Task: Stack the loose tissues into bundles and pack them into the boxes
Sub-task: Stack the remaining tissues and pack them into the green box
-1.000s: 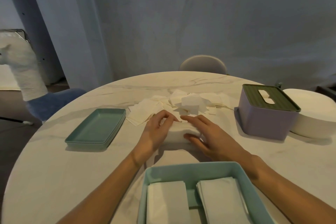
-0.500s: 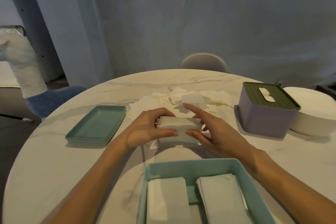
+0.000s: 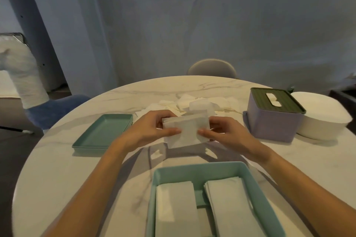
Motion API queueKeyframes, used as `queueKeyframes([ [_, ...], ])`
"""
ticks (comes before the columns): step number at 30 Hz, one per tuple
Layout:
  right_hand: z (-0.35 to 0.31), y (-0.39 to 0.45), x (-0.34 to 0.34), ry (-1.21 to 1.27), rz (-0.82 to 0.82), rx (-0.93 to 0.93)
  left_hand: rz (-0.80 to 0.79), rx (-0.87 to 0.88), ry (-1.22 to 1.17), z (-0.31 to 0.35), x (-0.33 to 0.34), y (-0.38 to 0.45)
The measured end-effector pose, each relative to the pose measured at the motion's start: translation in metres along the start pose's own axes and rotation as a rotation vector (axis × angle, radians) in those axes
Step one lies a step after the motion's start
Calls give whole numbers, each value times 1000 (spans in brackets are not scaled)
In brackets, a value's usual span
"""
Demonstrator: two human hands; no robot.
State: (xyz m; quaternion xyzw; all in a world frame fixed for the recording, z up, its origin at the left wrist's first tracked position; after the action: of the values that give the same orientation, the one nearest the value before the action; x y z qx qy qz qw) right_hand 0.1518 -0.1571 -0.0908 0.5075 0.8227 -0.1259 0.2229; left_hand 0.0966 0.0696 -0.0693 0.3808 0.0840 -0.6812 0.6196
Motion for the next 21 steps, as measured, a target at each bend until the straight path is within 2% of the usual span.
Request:
queueKeyframes([
  [3, -17, -10, -8, 166, -113, 27, 0, -56, -20, 23, -1, -6],
  [8, -62, -30, -22, 194, -142, -15, 40, -168, -103, 74, -12, -25],
  [14, -85, -64, -48, -20, -250, 65, 143, -213, -143, 130, -2, -61],
  [18, -73, -81, -49, -126, -384, 208, 11, -247, -248, 146, 30, -85],
  [21, -67, -89, -49, -289, -328, 228, -67, -289, -269, 148, 50, -94],
])
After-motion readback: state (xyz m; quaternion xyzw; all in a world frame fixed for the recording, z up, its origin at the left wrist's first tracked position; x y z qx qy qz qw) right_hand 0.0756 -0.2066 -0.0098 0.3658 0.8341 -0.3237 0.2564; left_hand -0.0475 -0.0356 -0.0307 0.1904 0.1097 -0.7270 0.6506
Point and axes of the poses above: each hand's wrist, its own y-axis towards the middle knuckle, its own x-axis out of the palm, z = x × y, the point moved 4 cm from there along y, towards the middle knuckle, and after that the axes turned 14 degrees about x, right-handed, at the moved point
